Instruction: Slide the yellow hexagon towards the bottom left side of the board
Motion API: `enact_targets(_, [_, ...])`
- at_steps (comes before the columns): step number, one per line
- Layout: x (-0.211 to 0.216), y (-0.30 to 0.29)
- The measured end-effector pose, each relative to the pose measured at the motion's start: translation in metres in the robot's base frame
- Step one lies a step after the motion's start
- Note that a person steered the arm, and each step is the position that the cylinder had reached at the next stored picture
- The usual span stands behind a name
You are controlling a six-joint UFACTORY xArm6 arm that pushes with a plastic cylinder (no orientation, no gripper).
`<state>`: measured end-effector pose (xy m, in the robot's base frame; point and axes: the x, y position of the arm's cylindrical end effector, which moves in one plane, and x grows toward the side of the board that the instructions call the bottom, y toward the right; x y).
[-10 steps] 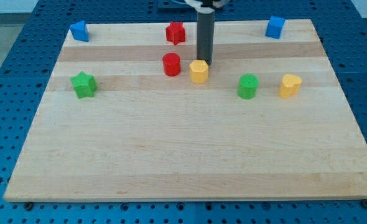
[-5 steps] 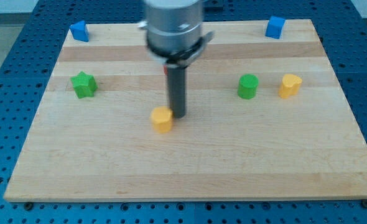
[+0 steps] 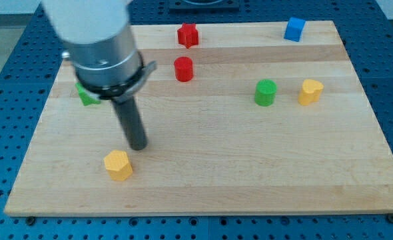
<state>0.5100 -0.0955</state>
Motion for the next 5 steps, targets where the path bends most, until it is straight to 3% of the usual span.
enact_targets(1, [0.022, 0.041])
enact_targets(2, [0.035, 0.017])
enact_targets(4, [0.035, -0.088])
enact_targets(5, [0.035, -0.092])
